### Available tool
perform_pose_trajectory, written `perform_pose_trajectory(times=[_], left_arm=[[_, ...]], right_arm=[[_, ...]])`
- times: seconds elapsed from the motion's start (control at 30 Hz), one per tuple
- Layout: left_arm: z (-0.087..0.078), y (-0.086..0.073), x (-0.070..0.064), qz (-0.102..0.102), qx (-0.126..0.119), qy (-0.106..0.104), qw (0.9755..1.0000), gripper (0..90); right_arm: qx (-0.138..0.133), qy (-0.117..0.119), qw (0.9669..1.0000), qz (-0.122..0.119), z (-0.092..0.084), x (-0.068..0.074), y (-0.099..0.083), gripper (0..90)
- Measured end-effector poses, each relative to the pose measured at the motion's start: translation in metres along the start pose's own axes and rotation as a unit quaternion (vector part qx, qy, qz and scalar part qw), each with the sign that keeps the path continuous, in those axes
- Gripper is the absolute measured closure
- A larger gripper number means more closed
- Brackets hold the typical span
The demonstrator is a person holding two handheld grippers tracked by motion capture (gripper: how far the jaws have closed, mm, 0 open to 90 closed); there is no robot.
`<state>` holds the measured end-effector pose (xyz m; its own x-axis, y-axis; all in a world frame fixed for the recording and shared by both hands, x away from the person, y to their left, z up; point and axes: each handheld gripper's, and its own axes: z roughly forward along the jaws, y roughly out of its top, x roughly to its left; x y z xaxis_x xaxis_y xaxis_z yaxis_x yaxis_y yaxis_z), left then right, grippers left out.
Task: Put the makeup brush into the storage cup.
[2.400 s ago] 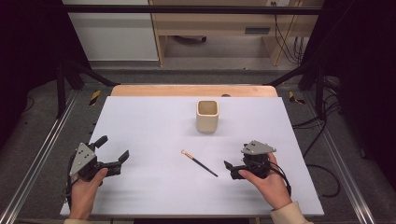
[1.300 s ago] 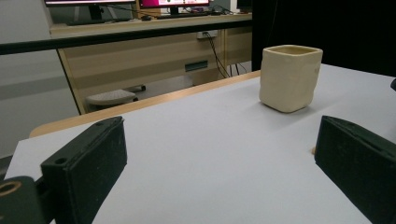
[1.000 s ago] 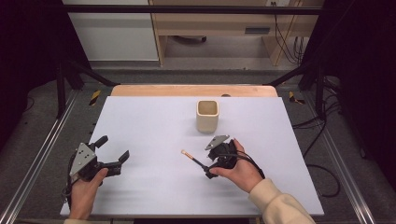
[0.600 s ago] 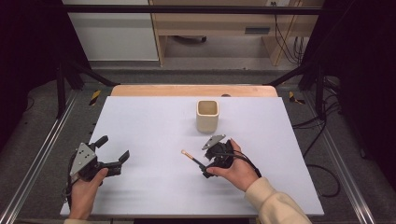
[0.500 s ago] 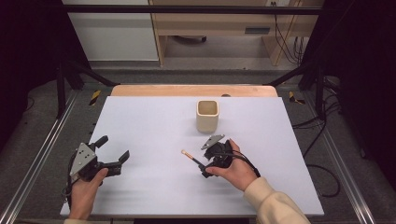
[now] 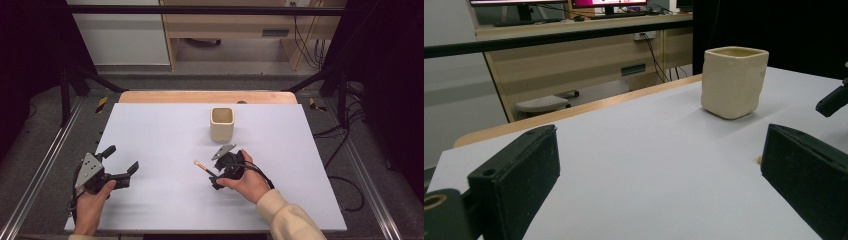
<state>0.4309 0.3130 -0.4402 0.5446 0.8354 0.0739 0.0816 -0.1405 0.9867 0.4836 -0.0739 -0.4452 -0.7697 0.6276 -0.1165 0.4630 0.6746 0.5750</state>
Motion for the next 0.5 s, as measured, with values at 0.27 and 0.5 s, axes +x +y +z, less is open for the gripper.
perform_pose_trajectory(times=[0.27, 0.5], left_arm=[[0.0002, 0.0, -0.0001, 0.001, 0.001, -0.001, 1.0, 1.7], [0.0002, 0.0, 0.0002, 0.001, 0.0, -0.001, 1.0, 1.7]], right_arm=[[-0.001, 0.003, 1.0, 0.002, 0.0041, 0.0023, 0.0027, 11.2], [0.002, 0.004, 1.0, -0.002, 0.0061, 0.0044, 0.0054, 11.8]])
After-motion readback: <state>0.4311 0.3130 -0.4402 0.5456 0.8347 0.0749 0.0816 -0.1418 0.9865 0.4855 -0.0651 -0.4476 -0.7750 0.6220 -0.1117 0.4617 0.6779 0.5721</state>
